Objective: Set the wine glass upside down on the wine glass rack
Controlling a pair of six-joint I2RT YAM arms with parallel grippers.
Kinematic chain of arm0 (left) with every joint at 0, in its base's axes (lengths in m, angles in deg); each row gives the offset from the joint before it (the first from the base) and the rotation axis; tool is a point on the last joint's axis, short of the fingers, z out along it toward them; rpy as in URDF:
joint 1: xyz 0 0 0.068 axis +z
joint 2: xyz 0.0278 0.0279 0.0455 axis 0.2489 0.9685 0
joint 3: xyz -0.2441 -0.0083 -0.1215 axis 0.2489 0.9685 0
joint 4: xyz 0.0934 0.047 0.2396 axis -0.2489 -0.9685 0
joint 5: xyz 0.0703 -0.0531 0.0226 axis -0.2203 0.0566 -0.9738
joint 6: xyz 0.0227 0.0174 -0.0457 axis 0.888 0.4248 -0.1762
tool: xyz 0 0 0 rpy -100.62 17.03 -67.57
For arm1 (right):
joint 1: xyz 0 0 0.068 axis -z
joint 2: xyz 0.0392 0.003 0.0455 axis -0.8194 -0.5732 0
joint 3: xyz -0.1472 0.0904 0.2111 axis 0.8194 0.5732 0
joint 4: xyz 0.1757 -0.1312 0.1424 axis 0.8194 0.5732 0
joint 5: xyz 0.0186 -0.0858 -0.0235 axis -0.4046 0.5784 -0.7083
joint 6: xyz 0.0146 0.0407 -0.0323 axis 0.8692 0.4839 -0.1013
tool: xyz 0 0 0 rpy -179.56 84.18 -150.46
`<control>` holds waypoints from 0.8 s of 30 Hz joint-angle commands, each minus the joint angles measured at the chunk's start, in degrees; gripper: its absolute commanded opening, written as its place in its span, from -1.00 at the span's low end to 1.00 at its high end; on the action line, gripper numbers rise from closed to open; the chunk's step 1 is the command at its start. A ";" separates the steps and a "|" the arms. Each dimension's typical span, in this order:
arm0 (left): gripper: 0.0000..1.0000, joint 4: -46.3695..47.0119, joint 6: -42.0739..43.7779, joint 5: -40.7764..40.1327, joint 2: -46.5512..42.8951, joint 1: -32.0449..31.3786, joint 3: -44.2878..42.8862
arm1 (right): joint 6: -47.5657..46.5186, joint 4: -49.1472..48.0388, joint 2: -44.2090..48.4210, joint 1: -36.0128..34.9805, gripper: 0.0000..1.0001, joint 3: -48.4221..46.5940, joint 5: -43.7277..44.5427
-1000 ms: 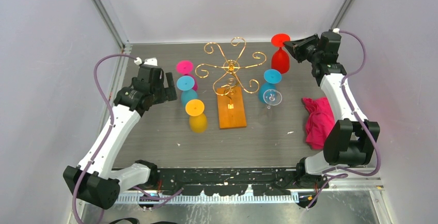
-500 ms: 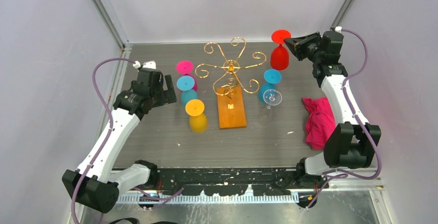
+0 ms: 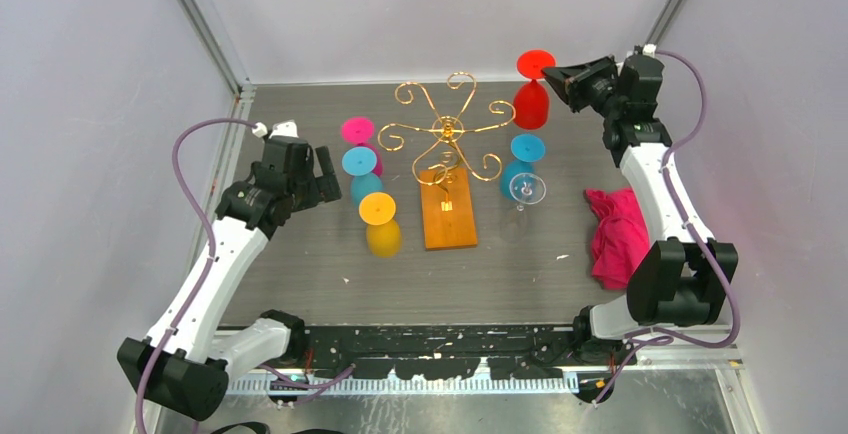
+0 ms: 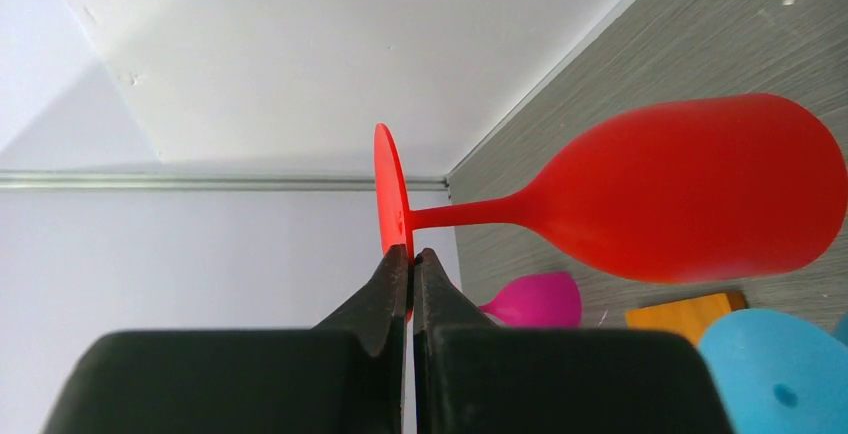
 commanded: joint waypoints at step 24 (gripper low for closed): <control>0.90 2.78 -1.73 2.64 -2.88 -0.17 0.16 | -3.11 7.25 10.52 -14.42 -0.98 -3.95 2.30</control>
